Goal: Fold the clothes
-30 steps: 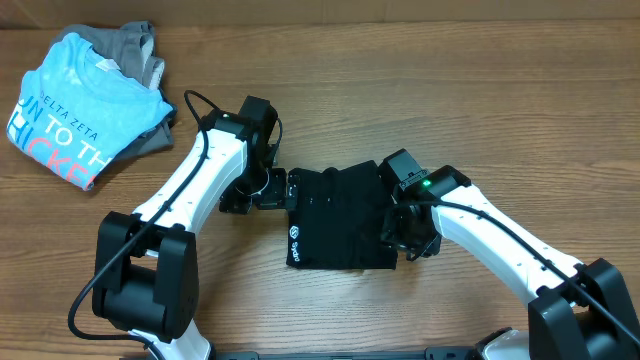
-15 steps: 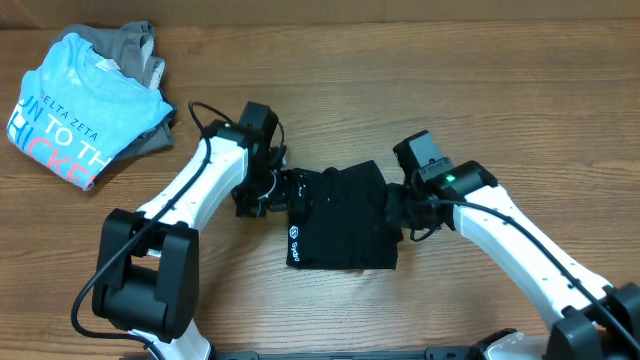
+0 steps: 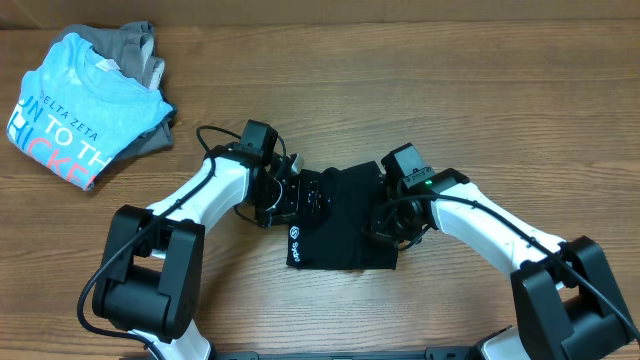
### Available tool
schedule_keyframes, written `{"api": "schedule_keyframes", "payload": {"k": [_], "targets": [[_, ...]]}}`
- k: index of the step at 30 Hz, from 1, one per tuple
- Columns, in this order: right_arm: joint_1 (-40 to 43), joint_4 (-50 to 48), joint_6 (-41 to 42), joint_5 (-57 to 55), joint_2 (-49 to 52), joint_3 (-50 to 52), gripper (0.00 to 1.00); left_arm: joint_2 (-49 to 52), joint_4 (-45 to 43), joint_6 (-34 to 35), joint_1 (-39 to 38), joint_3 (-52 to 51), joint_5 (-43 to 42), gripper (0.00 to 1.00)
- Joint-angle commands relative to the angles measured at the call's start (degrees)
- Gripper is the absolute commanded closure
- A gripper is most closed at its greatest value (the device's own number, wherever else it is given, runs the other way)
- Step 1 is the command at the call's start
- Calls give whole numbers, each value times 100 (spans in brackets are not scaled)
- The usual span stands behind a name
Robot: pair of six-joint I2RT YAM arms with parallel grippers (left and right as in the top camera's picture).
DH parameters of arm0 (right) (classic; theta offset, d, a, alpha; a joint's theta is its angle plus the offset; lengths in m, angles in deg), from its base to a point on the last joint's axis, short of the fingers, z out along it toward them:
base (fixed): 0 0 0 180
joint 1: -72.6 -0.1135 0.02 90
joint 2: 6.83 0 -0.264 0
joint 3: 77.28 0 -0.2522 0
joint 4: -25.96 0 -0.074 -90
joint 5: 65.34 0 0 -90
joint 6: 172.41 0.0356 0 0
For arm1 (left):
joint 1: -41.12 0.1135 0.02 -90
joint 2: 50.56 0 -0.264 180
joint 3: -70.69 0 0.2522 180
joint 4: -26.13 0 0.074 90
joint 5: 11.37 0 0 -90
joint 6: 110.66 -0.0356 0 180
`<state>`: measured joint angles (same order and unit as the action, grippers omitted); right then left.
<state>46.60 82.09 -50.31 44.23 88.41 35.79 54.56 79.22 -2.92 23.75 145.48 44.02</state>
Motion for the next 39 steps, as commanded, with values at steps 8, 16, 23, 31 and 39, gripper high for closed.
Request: {"api": "schedule_keyframes", "payload": {"k": [8, 16, 23, 31, 39], "targets": [[2, -87, 866, 240, 262, 31, 95, -11, -1045, 1163, -153, -748, -452, 3], [2, -107, 866, 243, 262, 31, 95, -11, -1991, 1228, -249, -955, -1241, 36], [17, 15, 667, 431, 101, -50, 96, -31, -1965, 549, -166, -935, -1331, 90], [280, 957, 57, 234, -789, -861, 95, -319, -76, -638, 966, 278, -1392, 96], [341, 1287, 46, 243, -1241, -1233, 95, -345, 1307, -1563, 2900, 2669, -1152, 96]]}}
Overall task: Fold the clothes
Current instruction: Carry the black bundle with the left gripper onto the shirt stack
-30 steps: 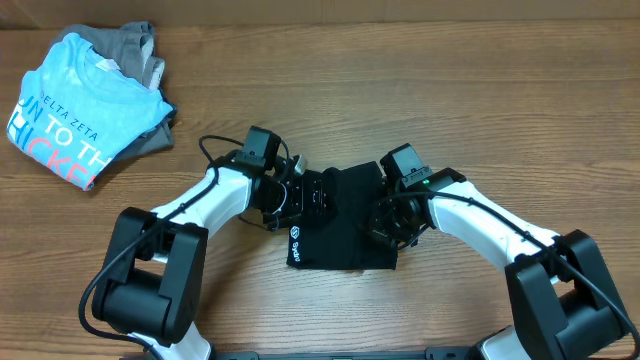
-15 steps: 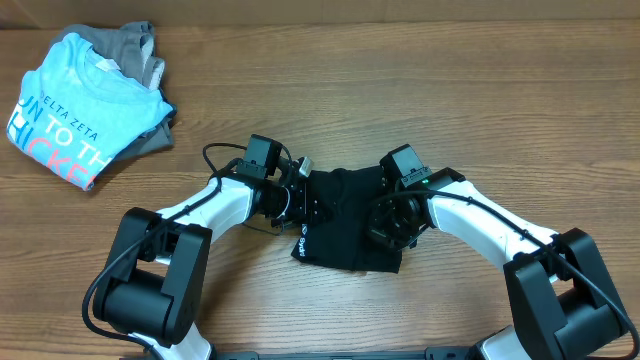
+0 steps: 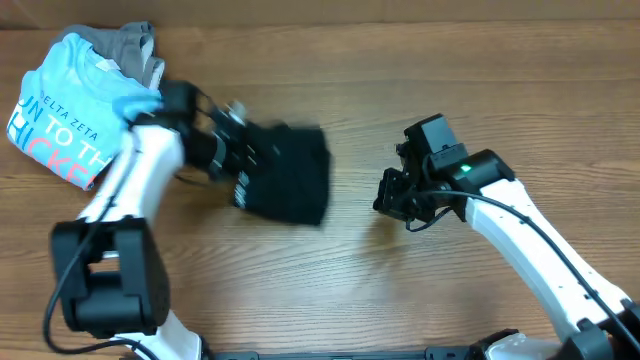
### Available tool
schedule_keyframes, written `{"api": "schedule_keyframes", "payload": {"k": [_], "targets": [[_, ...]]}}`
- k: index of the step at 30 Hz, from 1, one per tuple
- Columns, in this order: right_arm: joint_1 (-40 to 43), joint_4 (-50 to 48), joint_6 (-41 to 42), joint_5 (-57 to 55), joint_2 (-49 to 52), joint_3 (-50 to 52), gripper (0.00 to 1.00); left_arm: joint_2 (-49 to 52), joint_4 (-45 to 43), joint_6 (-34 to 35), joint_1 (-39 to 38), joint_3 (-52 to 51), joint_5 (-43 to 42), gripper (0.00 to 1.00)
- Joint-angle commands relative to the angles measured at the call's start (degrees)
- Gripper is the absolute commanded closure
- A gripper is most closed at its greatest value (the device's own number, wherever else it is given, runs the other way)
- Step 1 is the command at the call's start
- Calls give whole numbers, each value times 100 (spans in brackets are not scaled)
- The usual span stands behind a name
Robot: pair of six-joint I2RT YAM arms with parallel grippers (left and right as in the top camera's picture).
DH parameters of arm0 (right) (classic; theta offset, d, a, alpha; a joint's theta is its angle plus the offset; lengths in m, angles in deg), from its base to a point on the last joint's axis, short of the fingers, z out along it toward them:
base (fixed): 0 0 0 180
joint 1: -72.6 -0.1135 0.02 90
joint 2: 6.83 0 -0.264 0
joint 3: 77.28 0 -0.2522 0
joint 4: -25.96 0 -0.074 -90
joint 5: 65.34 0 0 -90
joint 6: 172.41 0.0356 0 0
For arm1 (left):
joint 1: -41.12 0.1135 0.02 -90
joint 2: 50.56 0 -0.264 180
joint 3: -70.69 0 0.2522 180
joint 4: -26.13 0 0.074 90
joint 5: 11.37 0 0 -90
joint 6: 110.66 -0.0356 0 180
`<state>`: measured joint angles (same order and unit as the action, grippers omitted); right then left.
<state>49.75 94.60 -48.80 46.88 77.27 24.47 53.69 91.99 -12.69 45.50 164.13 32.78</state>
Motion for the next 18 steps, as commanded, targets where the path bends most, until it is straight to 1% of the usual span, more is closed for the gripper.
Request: {"api": "schedule_keyframes", "payload": {"k": [1, 6, 9, 12, 13, 14, 15, 16, 17, 18], "targets": [[26, 55, -103, -20, -129, -101, 95, -256, -48, -586, 990, 1049, -28, 96], [20, 205, -103, -22, -127, -98, 95, -251, -693, -466, 2122, 1794, -26, 96], [20, 273, -81, -7, -127, -98, 95, -221, -1207, -304, 2719, 1843, 24, 96], [4, 319, -61, 17, -127, -98, 95, -42, -1375, -262, 3134, 1843, 348, 96], [4, 337, -59, 42, -127, -98, 95, 50, -1412, -264, 3241, 1843, 619, 85], [4, 358, -59, 63, -127, -98, 95, 142, -1423, -264, 3318, 1843, 935, 71], [4, 387, -61, 66, -127, -98, 95, 223, -1423, -267, 3377, 1843, 1252, 48], [4, 428, -61, 66, -127, -98, 95, 317, -1388, -264, 3447, 1843, 1696, 21], [4, 461, -61, 66, -127, -98, 95, 365, -1362, -264, 3499, 1843, 1928, 0], [4, 509, -63, 61, -127, -98, 95, 407, -1331, -269, 3554, 1843, 2065, 0]]}}
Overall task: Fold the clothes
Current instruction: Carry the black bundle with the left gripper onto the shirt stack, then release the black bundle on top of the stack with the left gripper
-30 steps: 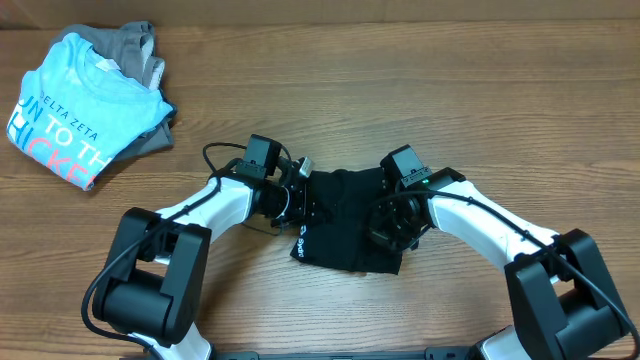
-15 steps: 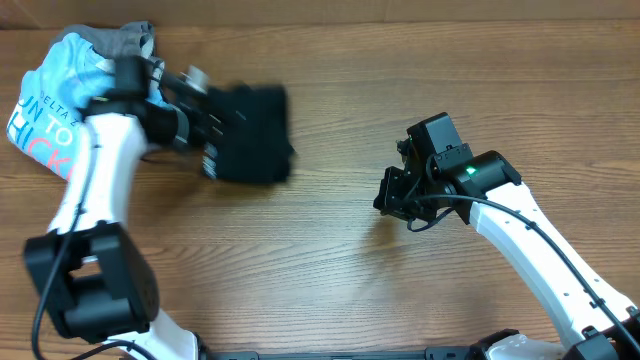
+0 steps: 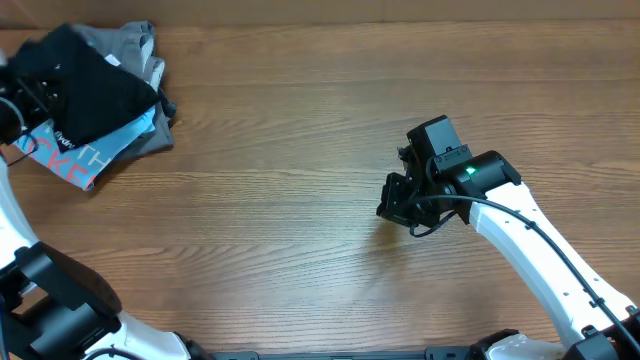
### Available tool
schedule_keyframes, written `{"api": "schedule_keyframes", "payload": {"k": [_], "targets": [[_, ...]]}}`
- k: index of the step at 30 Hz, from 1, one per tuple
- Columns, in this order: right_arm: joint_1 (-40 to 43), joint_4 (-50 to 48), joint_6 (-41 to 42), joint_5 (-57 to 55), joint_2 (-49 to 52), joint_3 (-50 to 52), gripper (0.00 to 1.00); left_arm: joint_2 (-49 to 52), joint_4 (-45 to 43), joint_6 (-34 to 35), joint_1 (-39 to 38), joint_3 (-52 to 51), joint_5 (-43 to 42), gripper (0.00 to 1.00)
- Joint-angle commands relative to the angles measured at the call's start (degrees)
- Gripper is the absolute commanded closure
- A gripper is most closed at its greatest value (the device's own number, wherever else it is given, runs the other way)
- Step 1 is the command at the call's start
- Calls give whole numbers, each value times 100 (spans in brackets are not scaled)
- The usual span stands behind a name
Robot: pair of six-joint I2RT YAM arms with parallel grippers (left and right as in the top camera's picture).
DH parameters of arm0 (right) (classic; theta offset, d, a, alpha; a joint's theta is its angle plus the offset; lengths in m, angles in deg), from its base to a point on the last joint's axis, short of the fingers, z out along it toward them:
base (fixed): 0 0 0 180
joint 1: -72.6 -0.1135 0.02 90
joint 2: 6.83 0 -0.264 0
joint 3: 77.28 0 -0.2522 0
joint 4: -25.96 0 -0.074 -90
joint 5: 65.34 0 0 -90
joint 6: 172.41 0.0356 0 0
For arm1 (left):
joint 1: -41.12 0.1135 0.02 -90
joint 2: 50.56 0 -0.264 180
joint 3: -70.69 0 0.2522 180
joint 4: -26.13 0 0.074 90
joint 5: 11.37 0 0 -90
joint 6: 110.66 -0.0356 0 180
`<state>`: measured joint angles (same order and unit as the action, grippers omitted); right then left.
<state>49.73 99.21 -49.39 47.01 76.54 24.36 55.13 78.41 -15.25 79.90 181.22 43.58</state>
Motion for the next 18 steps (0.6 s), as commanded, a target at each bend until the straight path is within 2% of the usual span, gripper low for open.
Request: {"api": "schedule_keyframes", "payload": {"k": [1, 7, 18], "targets": [[7, 76, -4, 46, -55, -87, 95, 264, 57, -17, 170, 133, 997, 0], [7, 101, -4, 48, -55, -87, 95, 153, 186, 74, 527, 306, 389, 0], [7, 74, -7, 39, -55, -87, 95, 24, 975, 74, 599, 553, 411, 0]]}}
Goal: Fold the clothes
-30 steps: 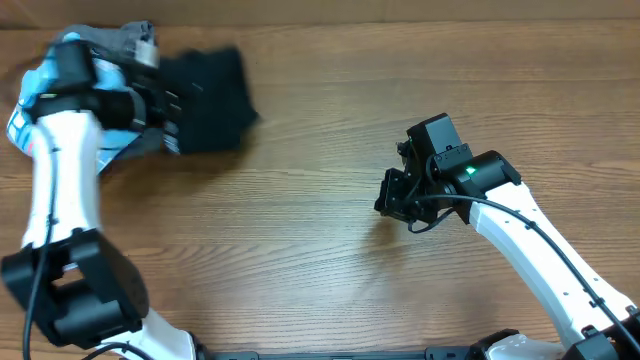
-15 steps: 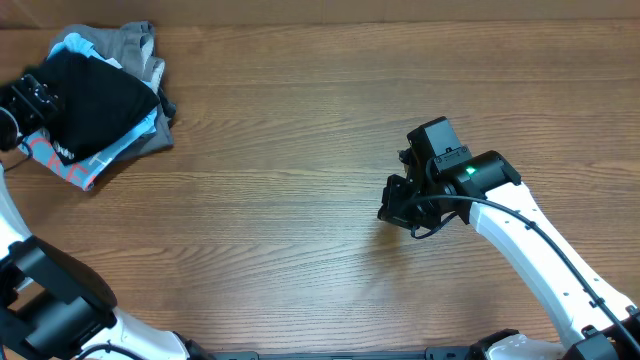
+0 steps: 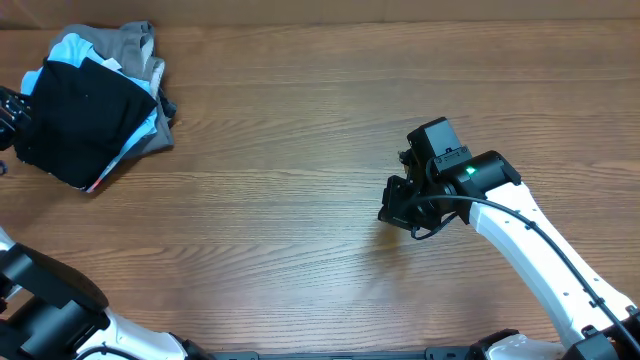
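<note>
A folded black garment [image 3: 85, 120] lies flat on top of the clothes pile at the table's far left. A light blue shirt [image 3: 70, 48] and a grey garment [image 3: 135, 45] peek out from under and behind it. My left gripper [image 3: 10, 108] is at the frame's left edge, touching the black garment's left side. It is mostly cut off, so its jaws cannot be read. My right gripper [image 3: 392, 208] hovers over bare wood at centre right, pointing left, fingers apart and holding nothing.
The wooden table [image 3: 280, 200] spreads between the pile and the right arm. The left arm's base sits at the bottom left corner and the right arm runs off to the bottom right.
The black garment, held tilted over the pile before, now lies flat on it. My left gripper sits a little lower at its left edge. The right arm has not moved.
Both grippers were on the black garment at the table's middle. Then my left gripper had it partway to the left, with the right gripper drawn back and empty. Then it hung over the pile, and now it rests on top.
</note>
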### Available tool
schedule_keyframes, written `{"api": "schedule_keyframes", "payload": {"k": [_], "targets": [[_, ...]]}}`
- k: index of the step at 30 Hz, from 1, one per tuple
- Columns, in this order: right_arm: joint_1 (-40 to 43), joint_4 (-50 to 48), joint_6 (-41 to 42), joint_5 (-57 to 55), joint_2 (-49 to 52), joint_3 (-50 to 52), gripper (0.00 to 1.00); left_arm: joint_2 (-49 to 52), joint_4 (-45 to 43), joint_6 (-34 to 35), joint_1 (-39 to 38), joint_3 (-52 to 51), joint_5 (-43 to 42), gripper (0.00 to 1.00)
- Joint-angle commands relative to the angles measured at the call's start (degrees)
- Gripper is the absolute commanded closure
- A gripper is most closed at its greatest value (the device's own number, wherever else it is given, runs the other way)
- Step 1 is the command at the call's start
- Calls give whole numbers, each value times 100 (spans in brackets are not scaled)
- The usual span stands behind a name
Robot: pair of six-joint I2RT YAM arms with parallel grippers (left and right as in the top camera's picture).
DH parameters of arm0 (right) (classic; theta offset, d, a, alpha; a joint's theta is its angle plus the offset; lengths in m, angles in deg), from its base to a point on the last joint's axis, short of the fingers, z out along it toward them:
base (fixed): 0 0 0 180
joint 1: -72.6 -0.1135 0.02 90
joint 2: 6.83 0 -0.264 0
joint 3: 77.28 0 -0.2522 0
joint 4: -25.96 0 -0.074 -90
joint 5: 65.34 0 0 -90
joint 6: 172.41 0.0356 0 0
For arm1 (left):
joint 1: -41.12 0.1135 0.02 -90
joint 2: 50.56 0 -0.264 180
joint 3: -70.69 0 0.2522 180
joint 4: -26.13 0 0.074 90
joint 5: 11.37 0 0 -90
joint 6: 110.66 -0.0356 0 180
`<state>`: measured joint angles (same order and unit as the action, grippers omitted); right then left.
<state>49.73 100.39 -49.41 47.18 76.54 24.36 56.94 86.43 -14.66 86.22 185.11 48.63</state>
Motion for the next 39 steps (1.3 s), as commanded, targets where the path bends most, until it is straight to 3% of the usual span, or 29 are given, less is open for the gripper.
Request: {"api": "schedule_keyframes", "payload": {"k": [1, 3, 4, 7, 9, 10, 13, 16, 20, 24, 32, 35, 39], "targets": [[7, -57, -4, 24, -55, -87, 95, -157, 227, -42, -55, 164, -94, 0], [7, -85, -4, 24, -55, -87, 95, -155, 365, -295, -129, 162, -55, 1], [7, -98, -4, 24, -55, -87, 95, -153, 444, -380, -164, 162, 11, 9], [7, -144, -2, 26, -55, -87, 95, -114, 481, -476, -354, 118, 127, 46], [7, -181, -2, 26, -55, -87, 94, -24, 380, -476, -531, 103, 271, 86], [7, -181, -2, 26, -55, -87, 94, 46, 293, -461, -636, 103, 470, 96], [7, -160, -2, 26, -55, -87, 94, 337, 83, -74, -918, 103, 1204, 96], [7, -149, -2, 26, -55, -87, 94, 789, -151, 120, -1134, 103, 1349, 96], [7, -151, 0, 31, -55, -87, 94, 1423, -234, 463, -1294, 103, 1322, 79], [7, -92, -44, -9, -55, -87, 94, 1652, -203, 428, -1327, 111, 1172, 76], [7, -293, -210, -334, -162, -105, 94, 651, 205, 166, -1316, 935, 658, 41], [9, -487, -474, -411, -365, -192, 94, 81, 831, -227, -1384, 1488, 195, 34], [9, -527, -787, -861, -833, -470, 90, -699, 2004, -942, -1740, 2120, 186, 30]]}}
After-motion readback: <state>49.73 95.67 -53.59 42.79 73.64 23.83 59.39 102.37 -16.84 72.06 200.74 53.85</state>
